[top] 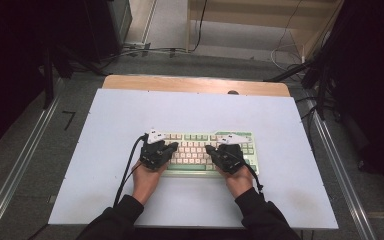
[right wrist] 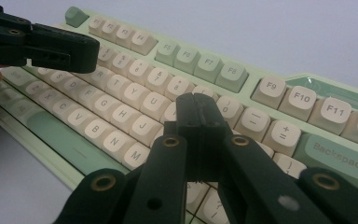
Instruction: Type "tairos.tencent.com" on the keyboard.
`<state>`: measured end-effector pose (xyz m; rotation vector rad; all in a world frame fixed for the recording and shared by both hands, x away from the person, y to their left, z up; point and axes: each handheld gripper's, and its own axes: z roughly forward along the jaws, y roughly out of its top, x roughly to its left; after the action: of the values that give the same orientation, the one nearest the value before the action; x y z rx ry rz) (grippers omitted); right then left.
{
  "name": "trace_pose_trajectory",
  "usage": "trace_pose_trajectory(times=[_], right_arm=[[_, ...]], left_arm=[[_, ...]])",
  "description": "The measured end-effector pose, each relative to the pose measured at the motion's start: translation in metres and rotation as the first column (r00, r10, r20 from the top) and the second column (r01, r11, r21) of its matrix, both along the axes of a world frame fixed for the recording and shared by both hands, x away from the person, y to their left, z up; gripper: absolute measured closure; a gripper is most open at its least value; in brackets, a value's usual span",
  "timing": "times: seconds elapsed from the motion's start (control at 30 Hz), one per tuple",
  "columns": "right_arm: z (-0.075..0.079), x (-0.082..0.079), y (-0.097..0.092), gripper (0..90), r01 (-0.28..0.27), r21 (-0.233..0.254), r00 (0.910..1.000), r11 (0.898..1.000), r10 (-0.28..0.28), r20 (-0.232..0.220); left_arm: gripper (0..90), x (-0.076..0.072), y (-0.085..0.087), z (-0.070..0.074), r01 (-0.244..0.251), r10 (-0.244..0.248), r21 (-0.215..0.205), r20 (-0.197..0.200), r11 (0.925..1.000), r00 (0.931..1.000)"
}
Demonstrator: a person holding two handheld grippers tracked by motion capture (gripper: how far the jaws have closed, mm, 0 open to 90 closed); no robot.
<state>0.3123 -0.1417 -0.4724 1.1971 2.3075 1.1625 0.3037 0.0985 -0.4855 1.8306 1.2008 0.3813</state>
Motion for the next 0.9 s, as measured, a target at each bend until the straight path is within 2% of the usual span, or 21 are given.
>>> trace_pose_trajectory(times=[0.4,0.73,0.9], right_arm=[[0.0,0.0,-0.001,87.3,0.004,0.002,1.0,1.0,-0.004,-0.003],[-0.001,0.0,0.0,87.3,0.004,0.001,1.0,1.0,-0.004,-0.007],[-0.001,0.0,0.0,87.3,0.003,0.001,1.0,1.0,-0.003,-0.007]], left_arm=[[90.0,0.006,-0.01,-0.001,0.029,-0.029,0.013,-0.01,0.9995,0.9995],[90.0,0.01,-0.013,-0.005,0.034,-0.033,0.025,-0.027,0.9991,0.9991],[90.0,0.011,-0.015,-0.007,0.05,-0.048,0.052,-0.041,0.9974,0.998]])
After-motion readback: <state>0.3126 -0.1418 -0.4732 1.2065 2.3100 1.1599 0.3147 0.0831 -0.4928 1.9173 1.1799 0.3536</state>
